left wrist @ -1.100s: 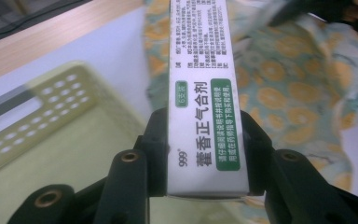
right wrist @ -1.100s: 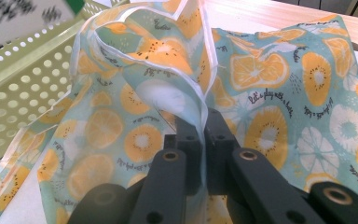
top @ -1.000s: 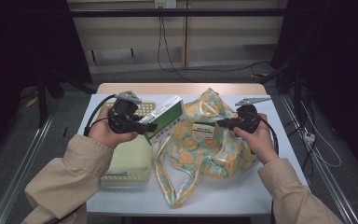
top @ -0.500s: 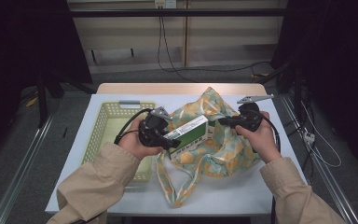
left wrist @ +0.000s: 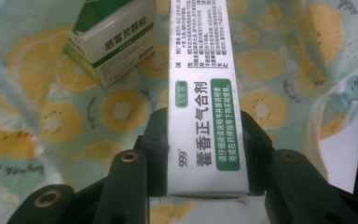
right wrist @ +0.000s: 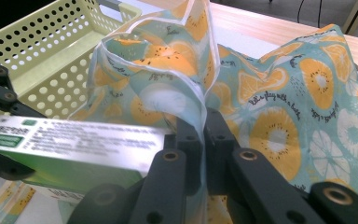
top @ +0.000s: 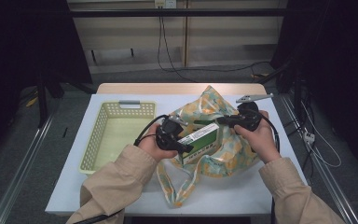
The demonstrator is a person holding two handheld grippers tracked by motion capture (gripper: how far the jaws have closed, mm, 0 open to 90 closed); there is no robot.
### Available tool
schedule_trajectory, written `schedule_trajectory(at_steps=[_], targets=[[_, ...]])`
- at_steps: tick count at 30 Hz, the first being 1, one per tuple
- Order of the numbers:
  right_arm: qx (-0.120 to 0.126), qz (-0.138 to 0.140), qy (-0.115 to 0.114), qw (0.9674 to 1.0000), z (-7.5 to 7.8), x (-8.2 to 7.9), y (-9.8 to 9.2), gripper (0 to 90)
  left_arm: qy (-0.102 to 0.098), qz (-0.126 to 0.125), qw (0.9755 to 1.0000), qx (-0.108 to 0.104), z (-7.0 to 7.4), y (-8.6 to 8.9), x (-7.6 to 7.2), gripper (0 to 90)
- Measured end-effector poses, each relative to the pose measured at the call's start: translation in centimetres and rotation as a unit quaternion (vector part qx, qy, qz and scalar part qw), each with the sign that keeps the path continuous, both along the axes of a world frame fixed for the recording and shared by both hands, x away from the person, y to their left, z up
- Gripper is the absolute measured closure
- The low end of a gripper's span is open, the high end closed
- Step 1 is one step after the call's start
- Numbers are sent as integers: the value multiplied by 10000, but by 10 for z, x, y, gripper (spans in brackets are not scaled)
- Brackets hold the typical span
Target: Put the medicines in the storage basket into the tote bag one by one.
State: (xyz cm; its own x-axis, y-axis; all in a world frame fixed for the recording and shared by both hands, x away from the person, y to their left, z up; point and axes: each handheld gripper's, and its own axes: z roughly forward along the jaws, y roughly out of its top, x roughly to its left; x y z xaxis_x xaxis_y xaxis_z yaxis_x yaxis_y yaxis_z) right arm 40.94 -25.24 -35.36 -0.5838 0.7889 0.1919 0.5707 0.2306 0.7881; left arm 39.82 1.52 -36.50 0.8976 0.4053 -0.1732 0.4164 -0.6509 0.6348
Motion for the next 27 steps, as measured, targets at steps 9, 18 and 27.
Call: schedule_trajectory(at_steps=[9, 18, 27], targets=[[-11, -6, 29, 10000, -1, 0, 0, 872, 55, 100, 9999, 15, -14, -10, 6, 629], [-18, 9, 31, 10000, -3, 1, 1, 872, 55, 157, 9999, -26, -22, -17, 9, 628], [-17, 39, 40, 10000, -4, 0, 3, 872, 12, 352, 9994, -33, -27, -23, 18, 628]])
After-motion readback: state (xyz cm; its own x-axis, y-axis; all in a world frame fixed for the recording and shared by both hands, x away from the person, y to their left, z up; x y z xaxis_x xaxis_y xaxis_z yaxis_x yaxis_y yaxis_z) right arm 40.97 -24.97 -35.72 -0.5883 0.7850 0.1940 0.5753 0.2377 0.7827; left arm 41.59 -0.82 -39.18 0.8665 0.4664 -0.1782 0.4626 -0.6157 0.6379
